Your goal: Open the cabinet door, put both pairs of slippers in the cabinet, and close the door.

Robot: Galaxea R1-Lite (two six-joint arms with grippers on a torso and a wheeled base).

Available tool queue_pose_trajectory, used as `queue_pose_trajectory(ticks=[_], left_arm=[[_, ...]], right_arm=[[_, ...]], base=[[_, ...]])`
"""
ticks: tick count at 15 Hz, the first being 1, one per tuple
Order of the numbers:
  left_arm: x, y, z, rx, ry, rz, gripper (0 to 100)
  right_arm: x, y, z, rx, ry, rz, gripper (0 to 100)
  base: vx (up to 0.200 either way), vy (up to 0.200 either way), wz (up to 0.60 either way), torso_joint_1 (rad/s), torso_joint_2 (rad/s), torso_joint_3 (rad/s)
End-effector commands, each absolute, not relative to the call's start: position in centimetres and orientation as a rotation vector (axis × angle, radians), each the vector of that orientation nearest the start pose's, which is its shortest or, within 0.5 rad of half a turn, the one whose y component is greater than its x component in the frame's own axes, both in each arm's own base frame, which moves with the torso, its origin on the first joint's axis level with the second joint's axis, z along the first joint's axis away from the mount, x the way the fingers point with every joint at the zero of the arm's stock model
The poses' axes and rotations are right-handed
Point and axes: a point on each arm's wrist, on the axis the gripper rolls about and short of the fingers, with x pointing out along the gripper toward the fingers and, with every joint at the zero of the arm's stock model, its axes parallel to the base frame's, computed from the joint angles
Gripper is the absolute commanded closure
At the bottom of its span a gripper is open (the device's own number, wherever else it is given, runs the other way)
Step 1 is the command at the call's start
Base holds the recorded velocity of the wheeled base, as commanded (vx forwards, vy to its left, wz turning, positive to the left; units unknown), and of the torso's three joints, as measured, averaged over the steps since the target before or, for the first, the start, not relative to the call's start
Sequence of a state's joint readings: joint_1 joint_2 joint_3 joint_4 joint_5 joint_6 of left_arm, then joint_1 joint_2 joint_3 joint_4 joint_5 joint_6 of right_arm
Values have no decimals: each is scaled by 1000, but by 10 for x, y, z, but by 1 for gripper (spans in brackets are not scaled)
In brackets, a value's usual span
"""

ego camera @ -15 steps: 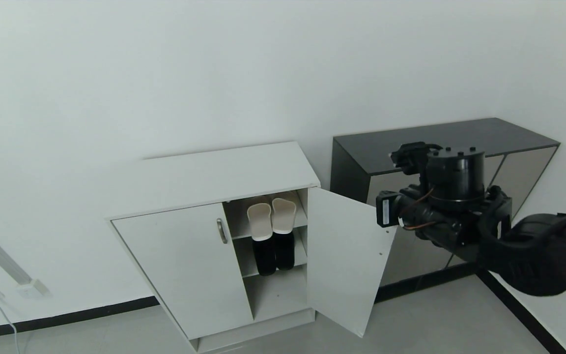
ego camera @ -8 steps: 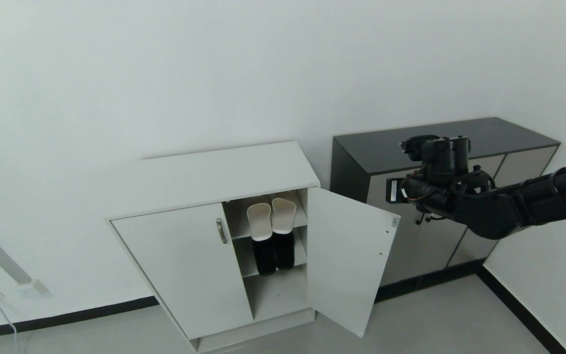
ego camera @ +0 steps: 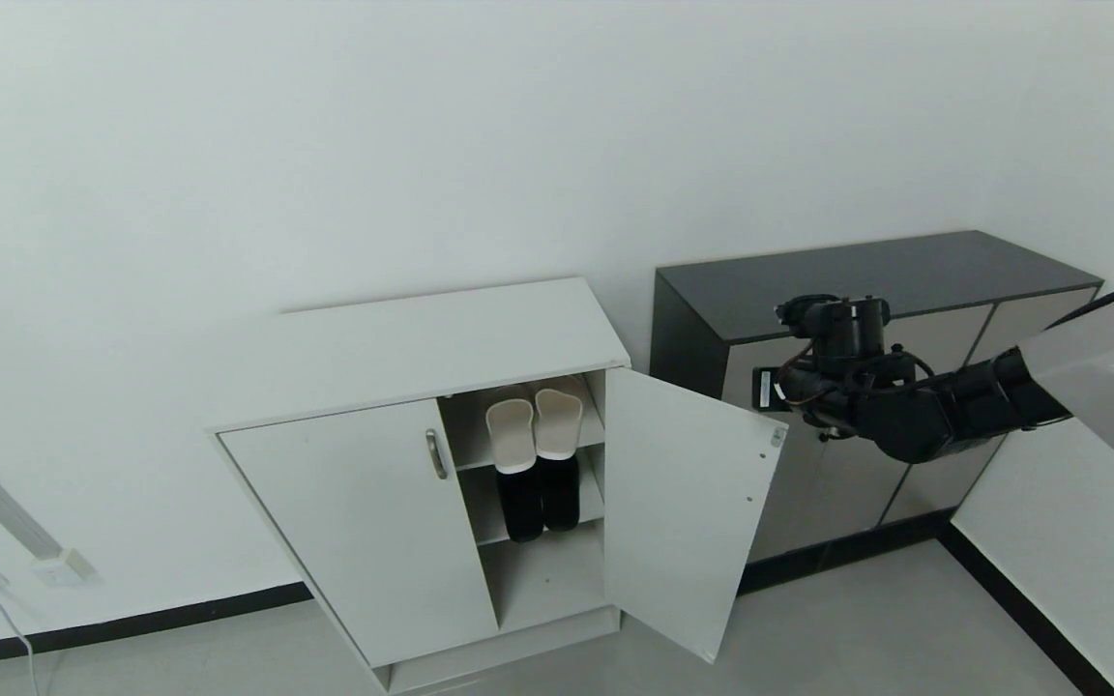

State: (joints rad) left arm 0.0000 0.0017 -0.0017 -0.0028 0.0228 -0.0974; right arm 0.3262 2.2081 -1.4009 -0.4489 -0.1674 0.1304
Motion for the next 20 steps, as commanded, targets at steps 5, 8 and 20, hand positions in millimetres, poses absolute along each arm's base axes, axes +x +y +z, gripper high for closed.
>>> queue_pose_trajectory(ticks=[5, 8, 20], left_arm=[[-23, 1, 76, -98, -3, 23, 100], [-23, 1, 76, -97, -3, 23, 100], [-23, 0, 76, -97, -3, 21, 100]], right_arm=[[448, 138, 97, 46, 406, 107, 100], [449, 138, 94, 44, 413, 107, 100], [349, 201, 117, 2, 407, 322, 100]], base=[[0, 0, 0, 0, 0, 0], [0, 0, 0, 0, 0, 0], [0, 0, 0, 0, 0, 0]])
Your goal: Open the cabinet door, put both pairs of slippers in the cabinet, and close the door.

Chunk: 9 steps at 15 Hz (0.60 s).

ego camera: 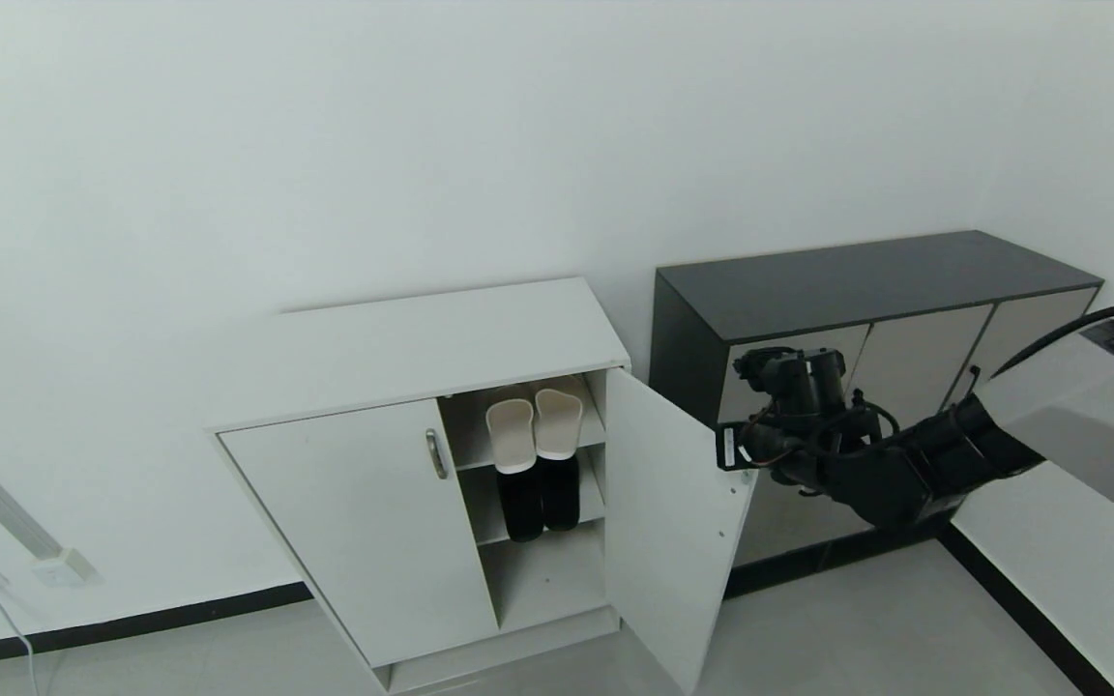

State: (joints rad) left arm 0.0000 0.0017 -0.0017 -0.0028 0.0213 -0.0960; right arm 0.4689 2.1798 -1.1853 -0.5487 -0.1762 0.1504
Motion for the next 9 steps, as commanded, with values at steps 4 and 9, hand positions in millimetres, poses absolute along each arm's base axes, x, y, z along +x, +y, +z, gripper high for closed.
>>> queue_pose_trajectory(ticks=[4, 9], left_arm=[[-23, 0, 77, -97, -4, 21, 100], [-23, 0, 76, -97, -3, 21, 100]], right_arm=[[316, 216, 132, -6, 385, 398, 100], [321, 215, 110, -22, 441, 382, 100]], base=[[0, 0, 0, 0, 0, 0], [0, 0, 0, 0, 0, 0]])
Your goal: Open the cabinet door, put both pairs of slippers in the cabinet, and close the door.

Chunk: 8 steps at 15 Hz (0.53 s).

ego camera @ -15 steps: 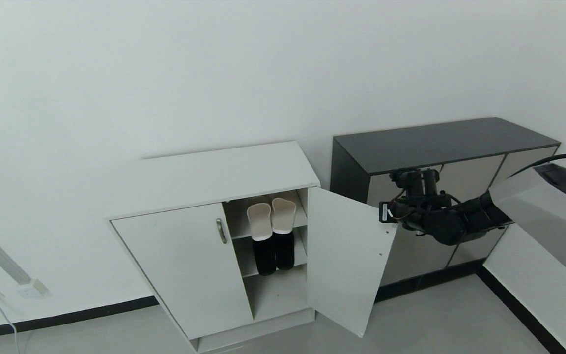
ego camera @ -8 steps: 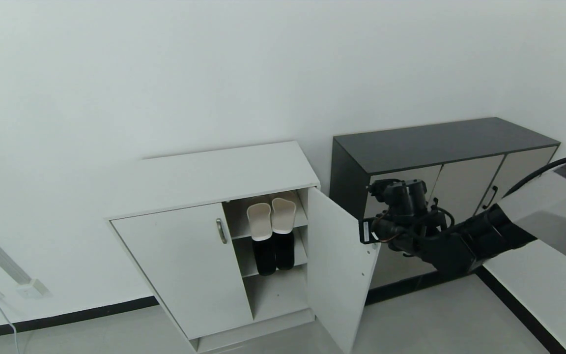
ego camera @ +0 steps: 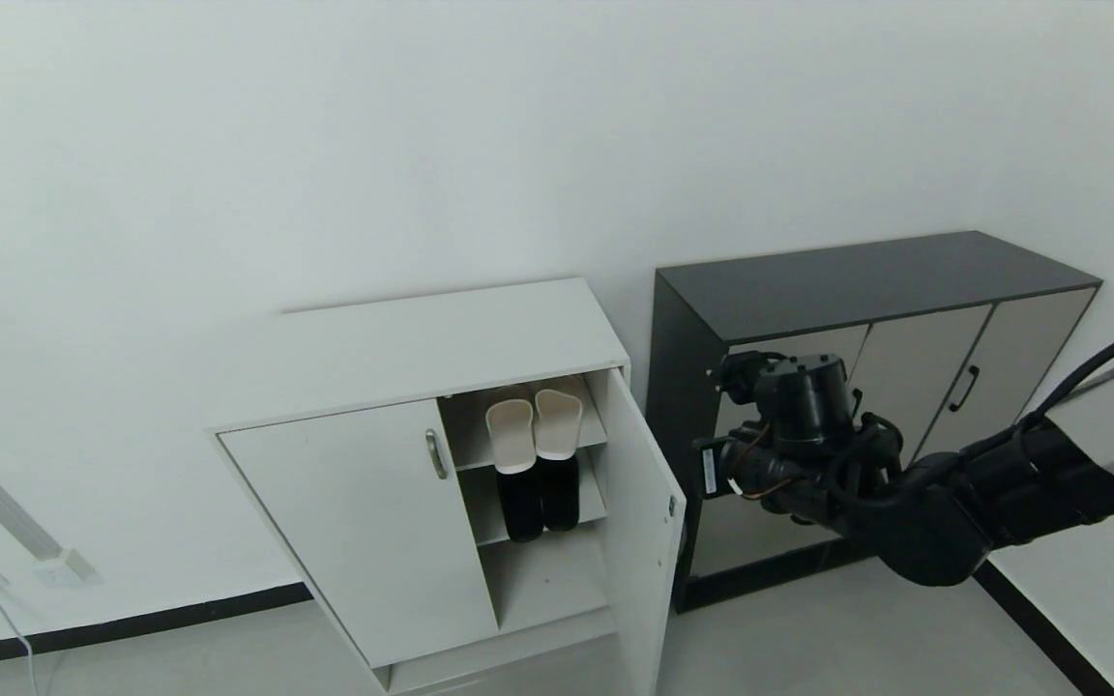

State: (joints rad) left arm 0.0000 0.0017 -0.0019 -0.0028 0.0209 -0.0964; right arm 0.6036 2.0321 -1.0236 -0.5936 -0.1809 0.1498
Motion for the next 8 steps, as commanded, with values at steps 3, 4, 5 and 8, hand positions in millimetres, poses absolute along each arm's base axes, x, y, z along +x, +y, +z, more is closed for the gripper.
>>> queue_pose_trajectory(ticks=[3, 4, 5, 8], left_arm=[[-23, 0, 77, -97, -4, 23, 100], [-23, 0, 76, -97, -3, 21, 100], [-23, 0, 77, -97, -4, 21, 100], [-23, 0, 76, -97, -3, 21, 100]], right_arm=[[325, 228, 71, -55, 503, 396, 100], [324, 234, 62, -62, 513, 409, 100], [323, 240, 59, -65, 511, 422, 100], [315, 269, 54, -77, 496, 490, 100]], base=[[0, 0, 0, 0, 0, 0], [0, 0, 0, 0, 0, 0], [0, 0, 0, 0, 0, 0], [0, 0, 0, 0, 0, 0]])
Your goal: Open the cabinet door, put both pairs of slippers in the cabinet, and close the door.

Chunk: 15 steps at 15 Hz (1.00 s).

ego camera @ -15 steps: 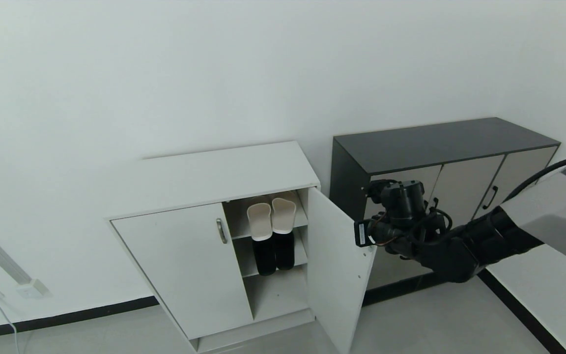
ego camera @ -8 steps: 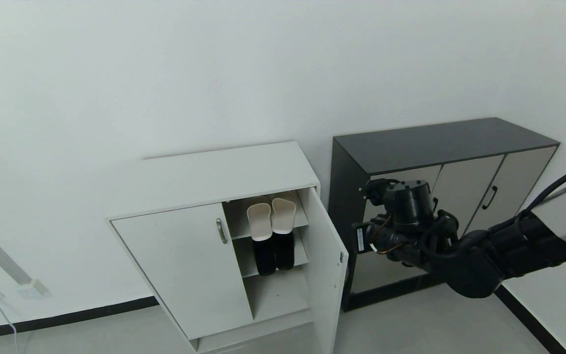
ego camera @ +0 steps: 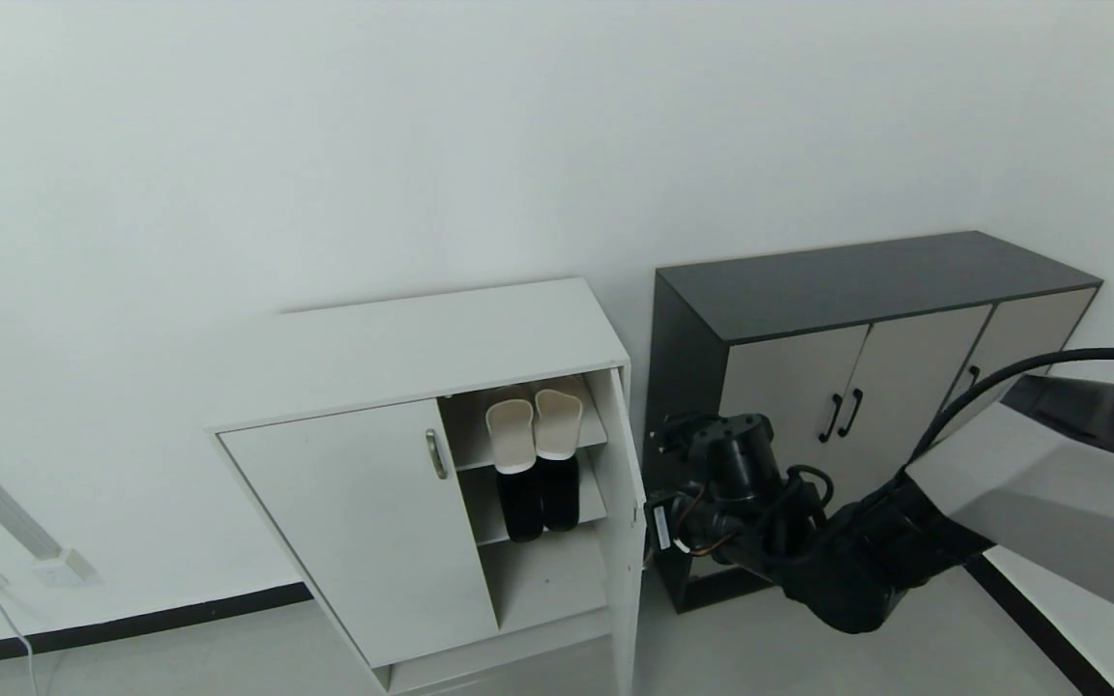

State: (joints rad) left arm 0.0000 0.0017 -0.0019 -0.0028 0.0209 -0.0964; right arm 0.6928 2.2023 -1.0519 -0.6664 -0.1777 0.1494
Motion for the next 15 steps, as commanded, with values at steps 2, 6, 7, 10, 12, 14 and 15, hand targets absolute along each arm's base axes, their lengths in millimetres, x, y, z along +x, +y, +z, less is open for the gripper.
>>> queue_pose_trajectory(ticks=[2, 6, 7, 10, 12, 14, 15], left_arm=[[-23, 0, 76, -97, -3, 21, 100], [-23, 0, 76, -97, -3, 24, 100], [-23, 0, 76, -97, -3, 21, 100], [-23, 1, 76, -98, -3, 23, 100], [-23, 1, 76, -98, -3, 23, 100], [-23, 0, 76, -97, -3, 21, 100], [-23, 0, 76, -97, -3, 21, 100]], right_arm=[[313, 282, 63, -64, 459, 523, 100], [299, 292, 99, -3, 357, 580, 100], [296, 291, 107, 4, 337, 584, 100], [290, 280, 128, -16, 289, 587, 100], [290, 274, 131, -20, 282, 576, 100], [289, 272, 125, -53, 296, 576, 100], [288, 272, 124, -55, 300, 578, 100]], base=[[0, 0, 0, 0, 0, 0], [0, 0, 0, 0, 0, 0], [0, 0, 0, 0, 0, 0], [0, 0, 0, 0, 0, 0], [0, 0, 0, 0, 0, 0], [0, 0, 0, 0, 0, 0], [0, 0, 600, -7, -2, 2]])
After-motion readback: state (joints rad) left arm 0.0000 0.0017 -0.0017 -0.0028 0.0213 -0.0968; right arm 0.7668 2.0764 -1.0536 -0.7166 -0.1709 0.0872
